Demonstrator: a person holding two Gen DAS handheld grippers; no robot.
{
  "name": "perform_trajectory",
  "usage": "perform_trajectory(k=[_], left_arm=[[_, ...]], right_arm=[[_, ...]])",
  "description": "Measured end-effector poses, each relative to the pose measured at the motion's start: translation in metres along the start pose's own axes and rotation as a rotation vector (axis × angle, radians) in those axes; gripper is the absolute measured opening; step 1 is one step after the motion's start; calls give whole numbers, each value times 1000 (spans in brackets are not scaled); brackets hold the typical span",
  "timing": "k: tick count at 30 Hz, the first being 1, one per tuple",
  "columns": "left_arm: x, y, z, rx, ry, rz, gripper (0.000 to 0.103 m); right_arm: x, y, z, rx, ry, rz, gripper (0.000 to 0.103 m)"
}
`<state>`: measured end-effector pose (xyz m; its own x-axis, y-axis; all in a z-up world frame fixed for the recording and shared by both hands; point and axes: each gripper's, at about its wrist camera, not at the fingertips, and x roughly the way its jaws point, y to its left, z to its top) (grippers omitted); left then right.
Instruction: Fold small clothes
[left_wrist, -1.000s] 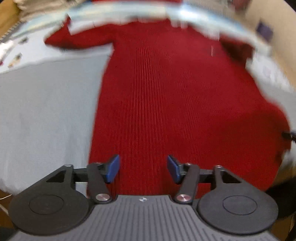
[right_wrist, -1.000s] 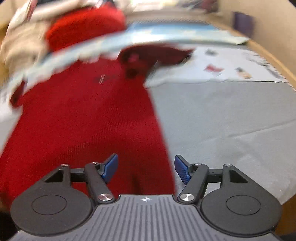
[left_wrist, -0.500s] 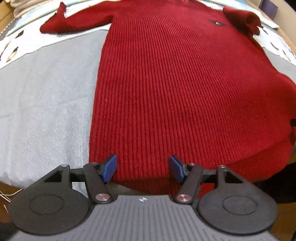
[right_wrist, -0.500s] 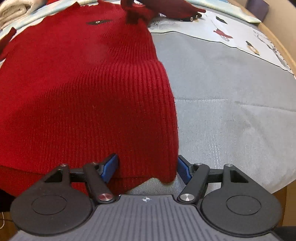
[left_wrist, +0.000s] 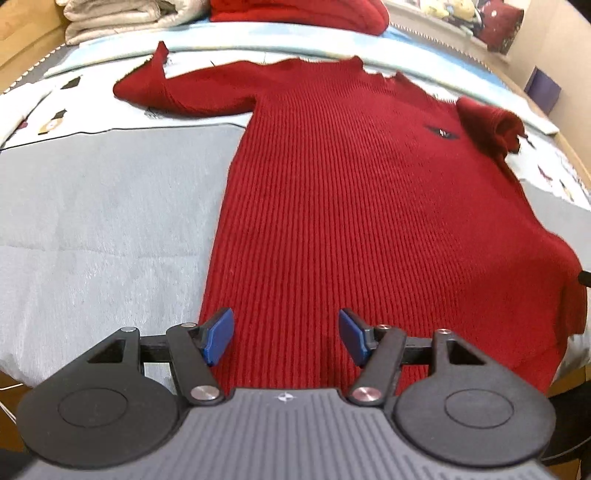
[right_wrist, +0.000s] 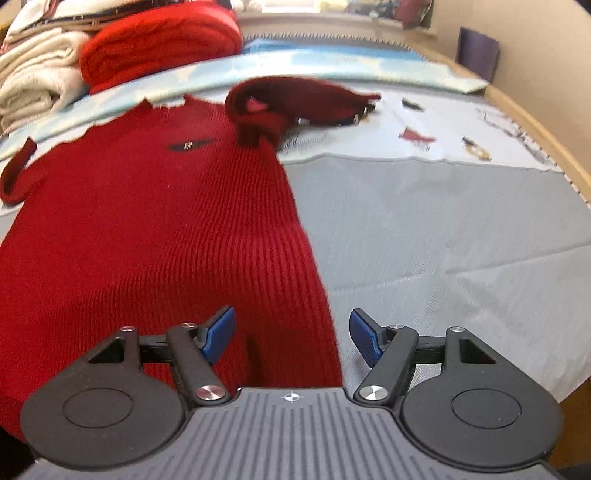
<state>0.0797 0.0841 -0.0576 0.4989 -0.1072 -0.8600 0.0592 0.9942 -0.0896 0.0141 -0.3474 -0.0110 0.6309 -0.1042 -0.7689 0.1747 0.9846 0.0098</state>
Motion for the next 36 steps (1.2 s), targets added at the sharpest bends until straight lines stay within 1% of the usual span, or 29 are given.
perform_trajectory(k=[2,4,10,11,14,19,28,32,36], left_arm=[[-7,-1,-1,-12,-20,0,68],[-5,1,5,-20,-38,0,68],[-11,2,10,-36,-91,-5,64],[-12,2,11,-37,-96,-6,62],[-12,3,13,-42,-103,4,62],[-11,5,14,-51,-100,12,62],[-13,6,14,-47,-125,19,63],[-18,3,15,-40,-164,25,65],[-28,-5,16,-8,-244,49,70]], right_arm=[[0,-3,2,8,-24,1,70],[-1,-5,3,14,-48,0,70],[-12,-6,6,33,-132,10,69],[-13,-6,7,35,-143,15,69],[-16,-5,7,24,-168,22,69],[-16,-1,6,-5,-181,0,69],[-18,-1,9,16,-186,29,69],[-20,2,10,5,-198,18,69],[-25,2,13,22,-223,7,69]])
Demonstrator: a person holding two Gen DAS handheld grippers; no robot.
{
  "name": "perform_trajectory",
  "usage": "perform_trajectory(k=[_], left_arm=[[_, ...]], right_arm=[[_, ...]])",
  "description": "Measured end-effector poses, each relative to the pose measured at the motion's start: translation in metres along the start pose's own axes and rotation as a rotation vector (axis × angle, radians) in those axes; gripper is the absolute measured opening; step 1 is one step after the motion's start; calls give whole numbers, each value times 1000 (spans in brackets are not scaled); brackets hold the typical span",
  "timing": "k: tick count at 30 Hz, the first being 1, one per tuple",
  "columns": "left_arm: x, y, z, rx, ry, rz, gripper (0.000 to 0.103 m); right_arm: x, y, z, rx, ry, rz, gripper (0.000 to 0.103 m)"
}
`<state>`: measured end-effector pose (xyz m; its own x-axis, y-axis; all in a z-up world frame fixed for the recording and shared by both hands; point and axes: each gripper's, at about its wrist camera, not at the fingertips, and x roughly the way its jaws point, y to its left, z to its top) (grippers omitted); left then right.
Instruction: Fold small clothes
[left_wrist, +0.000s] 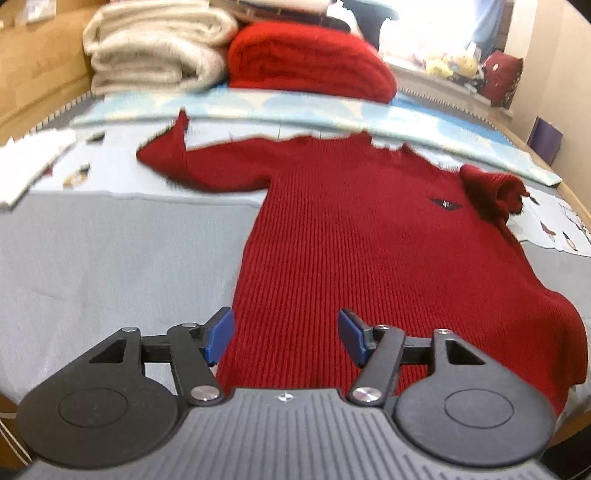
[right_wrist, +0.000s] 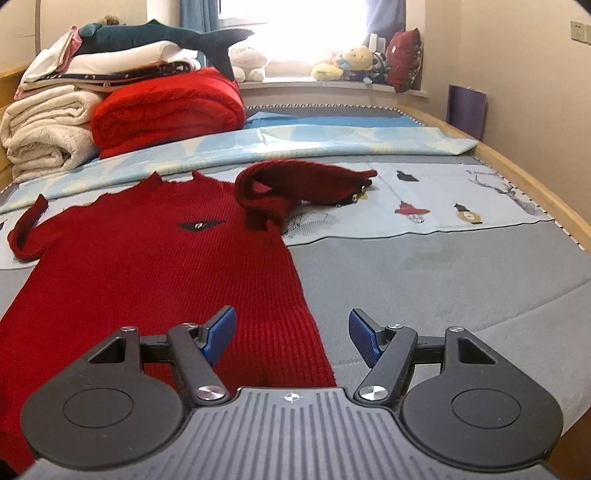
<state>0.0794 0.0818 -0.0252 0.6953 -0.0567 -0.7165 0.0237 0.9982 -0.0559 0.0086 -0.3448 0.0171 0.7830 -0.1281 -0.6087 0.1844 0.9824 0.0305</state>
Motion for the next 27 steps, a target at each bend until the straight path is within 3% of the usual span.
perform_trajectory(k=[4,10,21,24,27], left_arm=[[-10,-11,5,51,-85,8,75],[-15,-16,30,28,-109,-12,75],[26,-28,160,57,-130,-55,74],[51,-16,186,11,-112,-61,66],[75,-1,187,-7,-93,-28,46]], right_arm=[[-2,1,4,21,-16,-10,69],[2,6,9,41,-15,-9,67],[-11,37,25,-25,-42,53,62],[-20,49,33,-81,-61,60,62],[-23,59,49,-139,-64,59,62]])
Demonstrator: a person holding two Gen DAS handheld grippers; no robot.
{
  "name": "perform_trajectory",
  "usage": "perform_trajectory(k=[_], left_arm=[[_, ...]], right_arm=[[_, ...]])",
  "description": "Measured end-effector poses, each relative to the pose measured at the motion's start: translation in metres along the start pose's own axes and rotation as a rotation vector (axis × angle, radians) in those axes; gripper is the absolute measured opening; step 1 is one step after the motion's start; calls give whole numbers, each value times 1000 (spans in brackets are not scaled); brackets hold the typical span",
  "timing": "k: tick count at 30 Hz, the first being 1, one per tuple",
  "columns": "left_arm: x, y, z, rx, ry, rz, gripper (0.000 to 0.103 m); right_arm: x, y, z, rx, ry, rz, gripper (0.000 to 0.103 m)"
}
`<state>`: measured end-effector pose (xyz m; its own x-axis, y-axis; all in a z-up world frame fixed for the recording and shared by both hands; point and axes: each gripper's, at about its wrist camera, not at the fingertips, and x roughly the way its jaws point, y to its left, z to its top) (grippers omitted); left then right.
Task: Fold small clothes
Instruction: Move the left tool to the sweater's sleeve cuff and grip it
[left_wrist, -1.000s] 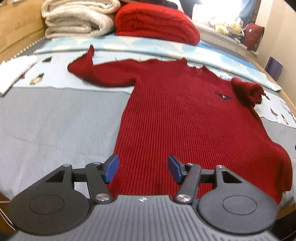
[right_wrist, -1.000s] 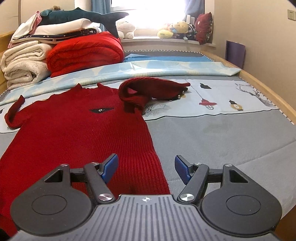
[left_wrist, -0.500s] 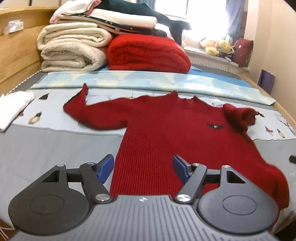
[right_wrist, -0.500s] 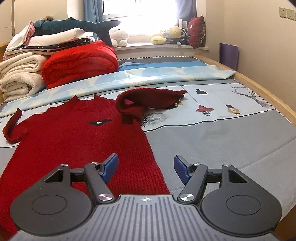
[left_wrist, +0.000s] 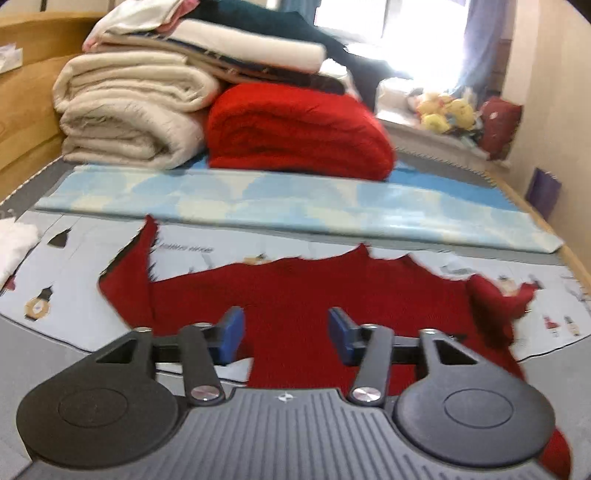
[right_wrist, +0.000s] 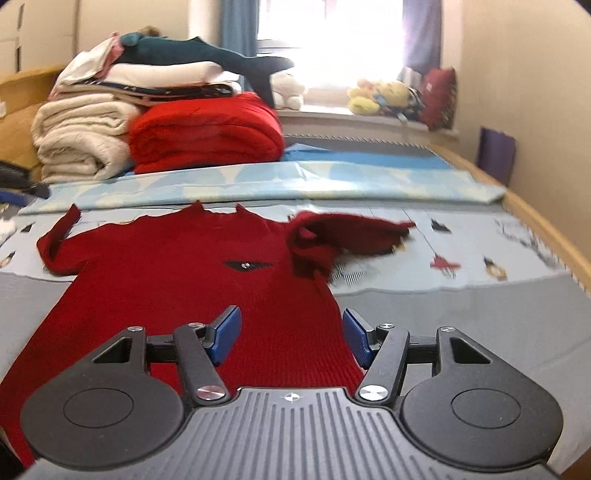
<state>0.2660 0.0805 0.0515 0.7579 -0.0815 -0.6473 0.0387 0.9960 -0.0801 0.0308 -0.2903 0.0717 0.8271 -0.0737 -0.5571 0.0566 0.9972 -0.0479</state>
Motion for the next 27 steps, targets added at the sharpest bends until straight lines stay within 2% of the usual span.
perform_trajectory(k=[1,2,7,9,15,18,22,27], left_arm=[[8,5,-1,-4,34,23,36],[16,9,0,-13,62,44,32],[33,32,13,-78,51,57,32],[39,41,15,-102,69,79,32],[59,61,11,-109,127,151,32],[71,71,10,-105,142,177,36],[87,87,11,-116,153,218,50],[114,115,15,-149,161,287,63]], right_arm=[[2,3,8,-20,-2,-1,62],[4,5,16,-32,-4,1,62],[30,20,75,-16,-34,38,62],[45,30,100,3,-54,66,62],[92,73,142,-27,-91,161,61],[116,92,149,-35,-86,209,61],[143,106,143,-27,-81,256,60],[173,113,129,2,31,258,61]])
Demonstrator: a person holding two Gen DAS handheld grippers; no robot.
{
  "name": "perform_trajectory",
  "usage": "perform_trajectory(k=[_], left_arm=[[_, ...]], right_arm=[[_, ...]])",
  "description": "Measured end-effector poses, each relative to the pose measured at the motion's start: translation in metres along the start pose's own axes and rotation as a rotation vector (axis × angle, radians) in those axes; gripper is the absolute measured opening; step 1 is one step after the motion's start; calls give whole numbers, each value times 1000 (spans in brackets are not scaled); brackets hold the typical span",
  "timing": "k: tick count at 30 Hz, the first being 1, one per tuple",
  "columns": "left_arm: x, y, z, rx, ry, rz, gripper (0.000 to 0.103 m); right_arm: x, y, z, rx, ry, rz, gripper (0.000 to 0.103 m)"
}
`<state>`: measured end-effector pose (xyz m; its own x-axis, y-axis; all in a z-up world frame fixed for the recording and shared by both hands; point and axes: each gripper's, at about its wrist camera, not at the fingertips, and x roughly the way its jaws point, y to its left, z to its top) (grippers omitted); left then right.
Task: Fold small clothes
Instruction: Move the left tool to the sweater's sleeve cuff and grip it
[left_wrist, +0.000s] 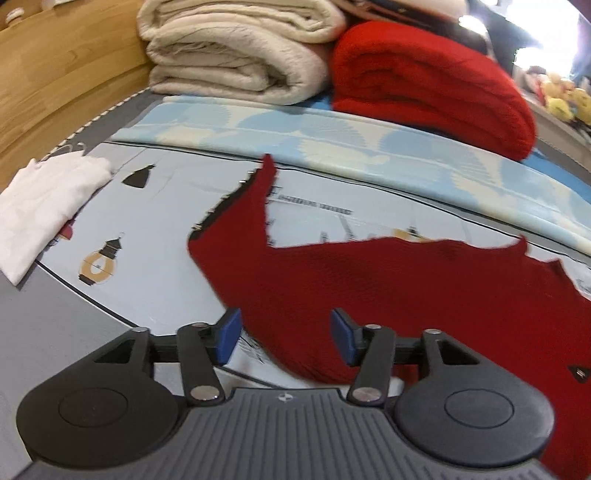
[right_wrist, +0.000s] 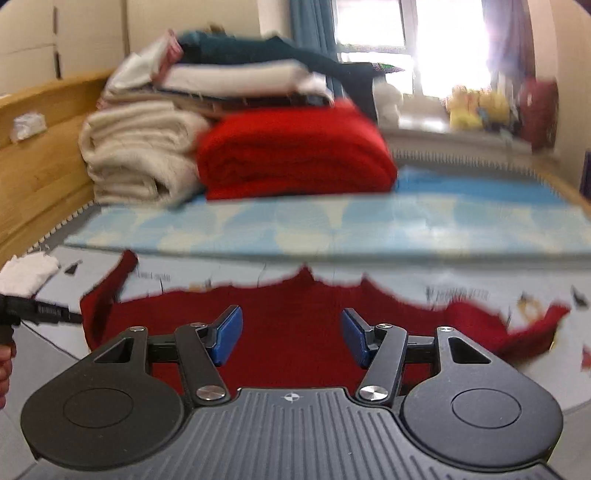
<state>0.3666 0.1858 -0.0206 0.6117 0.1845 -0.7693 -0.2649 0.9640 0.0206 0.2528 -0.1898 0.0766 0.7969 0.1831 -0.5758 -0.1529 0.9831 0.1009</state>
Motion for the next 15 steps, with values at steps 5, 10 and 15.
perform_trajectory(k=[5,10,15], left_arm=[[38,24,12,-51,26,88,76],[71,43,17,-82,42,147,81],[95,45,15,-57,57,177,80]], right_arm=[[8,4,9,-31,-13,9,61],[22,7,7,-41,20,35,61],[26,8,6,-51,43,47,61]])
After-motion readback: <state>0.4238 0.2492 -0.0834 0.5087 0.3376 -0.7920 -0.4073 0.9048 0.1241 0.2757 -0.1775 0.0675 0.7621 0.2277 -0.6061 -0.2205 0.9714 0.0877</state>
